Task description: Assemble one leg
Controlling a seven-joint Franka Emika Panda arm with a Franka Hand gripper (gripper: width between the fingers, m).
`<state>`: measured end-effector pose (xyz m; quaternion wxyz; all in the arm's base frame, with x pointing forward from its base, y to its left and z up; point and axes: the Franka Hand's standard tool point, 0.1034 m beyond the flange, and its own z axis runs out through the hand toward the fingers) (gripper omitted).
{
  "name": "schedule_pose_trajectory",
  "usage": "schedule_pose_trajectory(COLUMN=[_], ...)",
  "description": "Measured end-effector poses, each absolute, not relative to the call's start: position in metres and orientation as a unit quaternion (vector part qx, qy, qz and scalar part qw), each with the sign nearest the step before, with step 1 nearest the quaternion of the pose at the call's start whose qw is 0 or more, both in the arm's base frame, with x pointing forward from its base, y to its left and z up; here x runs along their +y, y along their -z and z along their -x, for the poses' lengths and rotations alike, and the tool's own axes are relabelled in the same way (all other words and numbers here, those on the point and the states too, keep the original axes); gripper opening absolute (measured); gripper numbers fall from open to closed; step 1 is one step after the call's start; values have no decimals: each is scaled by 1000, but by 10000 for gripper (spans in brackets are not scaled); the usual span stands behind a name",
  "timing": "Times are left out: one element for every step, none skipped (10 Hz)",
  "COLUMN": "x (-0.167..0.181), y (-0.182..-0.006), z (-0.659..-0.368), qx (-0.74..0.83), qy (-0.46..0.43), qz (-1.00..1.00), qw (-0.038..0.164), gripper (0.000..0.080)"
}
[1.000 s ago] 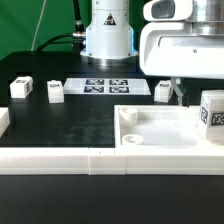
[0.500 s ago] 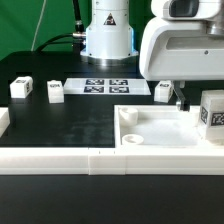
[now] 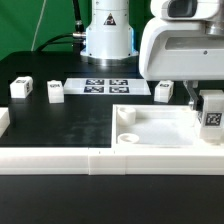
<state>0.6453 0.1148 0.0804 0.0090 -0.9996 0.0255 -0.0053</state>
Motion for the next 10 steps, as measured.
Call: schedule_pose_trajectory(x=[115, 115, 118, 118, 117, 117, 117, 117, 118, 118], y=[-80, -79, -78, -78, -78, -78, -77, -77, -77, -77], z=[-645, -644, -643, -642, -641, -641, -640, -639, -638, -638], qx=[32, 102, 183, 244, 315, 347, 423, 494, 554, 604], qy=[5, 9, 18, 24, 28, 29, 27, 27, 26, 22], qz=[999, 995, 983, 969, 949, 937, 906, 869, 832, 796], qw=[10, 14, 17, 19, 19, 18, 19, 19, 20, 22], gripper=[291, 291, 291, 291, 291, 291, 291, 291, 291, 291])
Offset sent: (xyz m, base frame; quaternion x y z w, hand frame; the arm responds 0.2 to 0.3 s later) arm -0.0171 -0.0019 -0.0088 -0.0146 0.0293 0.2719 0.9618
